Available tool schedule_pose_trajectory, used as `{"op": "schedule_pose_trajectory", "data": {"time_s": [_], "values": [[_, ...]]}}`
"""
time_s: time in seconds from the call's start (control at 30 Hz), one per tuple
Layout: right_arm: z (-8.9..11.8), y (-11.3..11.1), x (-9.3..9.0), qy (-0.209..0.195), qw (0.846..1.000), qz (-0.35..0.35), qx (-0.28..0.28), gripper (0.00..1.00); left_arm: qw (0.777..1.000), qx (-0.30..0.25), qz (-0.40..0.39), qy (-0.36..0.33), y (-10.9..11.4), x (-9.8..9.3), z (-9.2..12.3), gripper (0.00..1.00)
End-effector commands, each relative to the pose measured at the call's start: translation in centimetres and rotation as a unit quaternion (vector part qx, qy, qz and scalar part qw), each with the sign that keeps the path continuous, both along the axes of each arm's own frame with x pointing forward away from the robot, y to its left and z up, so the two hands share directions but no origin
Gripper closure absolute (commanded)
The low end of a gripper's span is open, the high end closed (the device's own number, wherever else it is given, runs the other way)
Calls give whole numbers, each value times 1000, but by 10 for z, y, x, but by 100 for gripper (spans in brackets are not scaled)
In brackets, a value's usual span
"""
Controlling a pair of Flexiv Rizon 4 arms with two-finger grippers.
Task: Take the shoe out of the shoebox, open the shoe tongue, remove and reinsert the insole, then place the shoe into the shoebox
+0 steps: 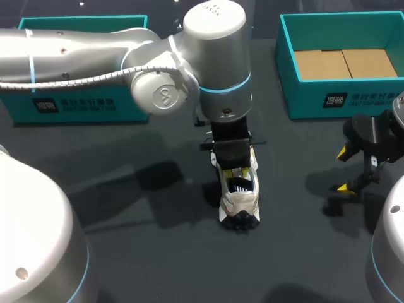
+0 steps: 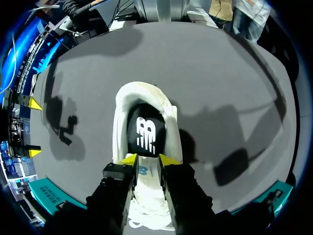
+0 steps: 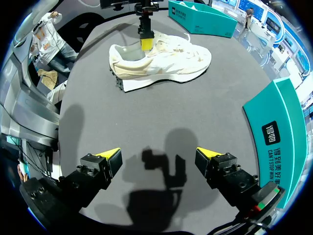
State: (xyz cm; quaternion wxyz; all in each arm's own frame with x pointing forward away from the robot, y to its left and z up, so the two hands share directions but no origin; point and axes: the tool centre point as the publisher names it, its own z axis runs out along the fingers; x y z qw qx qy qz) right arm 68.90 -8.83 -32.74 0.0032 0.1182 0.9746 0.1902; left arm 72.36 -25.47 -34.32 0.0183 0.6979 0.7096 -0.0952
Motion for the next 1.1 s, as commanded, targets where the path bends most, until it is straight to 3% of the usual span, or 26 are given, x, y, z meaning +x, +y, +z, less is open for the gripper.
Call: {"op": "schedule_pose_trajectory", "data": {"time_s": [0.03,0.2,0.23,0.3,0.37,0.77,0.83,0.93,1.03,1.1], "values": [[0,0,-2,-1,1000,-1,-1,0,1000,-13,0,-11,11,-13,26,69],[0,0,-2,-1,1000,-1,-1,0,1000,-11,3,-16,19,-32,59,51],[0,0,-2,-1,1000,-1,-1,0,1000,-8,15,-9,19,-36,64,40],[0,0,-2,-1,1000,-1,-1,0,998,-2,65,11,20,-43,71,0],[0,0,-2,-1,1000,-1,-1,0,993,9,120,8,24,-49,76,0],[0,0,-2,-1,1000,-1,-1,0,993,9,120,8,24,-49,76,0],[0,0,-2,-1,1000,-1,-1,0,985,5,170,20,23,-54,78,0],[0,0,-2,-1,1000,-1,-1,0,959,10,279,51,17,-61,83,0],[0,0,-2,-1,1000,-1,-1,0,899,29,437,25,15,-67,90,0],[0,0,-2,-1,1000,-1,-1,0,899,29,437,25,15,-67,90,0]]}}
